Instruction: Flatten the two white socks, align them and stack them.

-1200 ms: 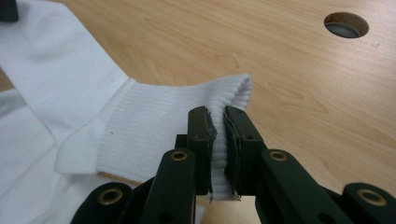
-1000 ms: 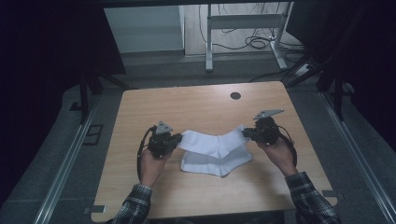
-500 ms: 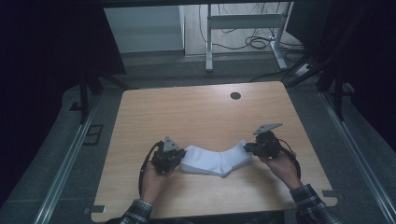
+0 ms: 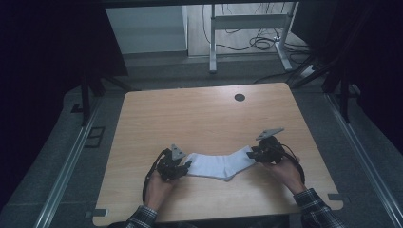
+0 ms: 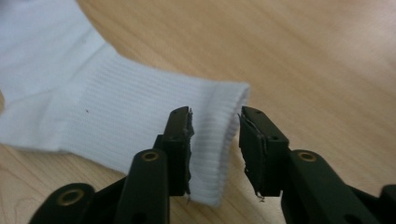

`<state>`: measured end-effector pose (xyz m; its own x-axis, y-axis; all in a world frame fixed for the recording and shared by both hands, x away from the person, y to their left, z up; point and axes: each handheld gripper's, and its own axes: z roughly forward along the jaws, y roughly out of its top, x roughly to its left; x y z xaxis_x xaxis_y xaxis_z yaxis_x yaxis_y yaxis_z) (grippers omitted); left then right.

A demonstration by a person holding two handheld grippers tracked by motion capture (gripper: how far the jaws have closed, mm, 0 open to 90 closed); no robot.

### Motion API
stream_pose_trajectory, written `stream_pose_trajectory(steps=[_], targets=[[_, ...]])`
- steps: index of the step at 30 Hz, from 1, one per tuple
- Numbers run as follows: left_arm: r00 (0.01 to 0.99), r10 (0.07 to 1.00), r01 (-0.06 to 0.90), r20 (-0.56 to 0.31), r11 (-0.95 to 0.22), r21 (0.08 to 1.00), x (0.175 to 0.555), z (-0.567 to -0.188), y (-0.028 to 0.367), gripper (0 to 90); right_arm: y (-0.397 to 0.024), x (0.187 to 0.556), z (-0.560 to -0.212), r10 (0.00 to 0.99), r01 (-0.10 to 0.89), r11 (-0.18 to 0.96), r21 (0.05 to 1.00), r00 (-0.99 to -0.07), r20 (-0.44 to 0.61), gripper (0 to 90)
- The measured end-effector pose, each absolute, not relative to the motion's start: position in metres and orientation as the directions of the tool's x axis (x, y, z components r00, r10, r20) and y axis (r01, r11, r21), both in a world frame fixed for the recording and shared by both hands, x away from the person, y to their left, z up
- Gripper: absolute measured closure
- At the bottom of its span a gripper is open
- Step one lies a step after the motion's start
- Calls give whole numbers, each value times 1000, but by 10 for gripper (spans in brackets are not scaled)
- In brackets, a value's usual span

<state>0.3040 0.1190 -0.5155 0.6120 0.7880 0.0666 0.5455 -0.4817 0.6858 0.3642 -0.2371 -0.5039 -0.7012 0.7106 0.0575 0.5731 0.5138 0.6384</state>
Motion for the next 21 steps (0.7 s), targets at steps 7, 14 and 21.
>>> stream_pose_trajectory(steps=[7,14,21], targets=[[584,811,570,23,-431,699,305,-516,127,326,-245,364,-497,727,563,479,674,-684,54,537],[591,805,594,-38,-403,696,307,-520,129,338,-241,364,-503,725,571,483,663,-686,63,527],[604,797,600,-12,-444,666,307,-526,124,339,-236,362,-509,715,573,506,645,-697,58,539]])
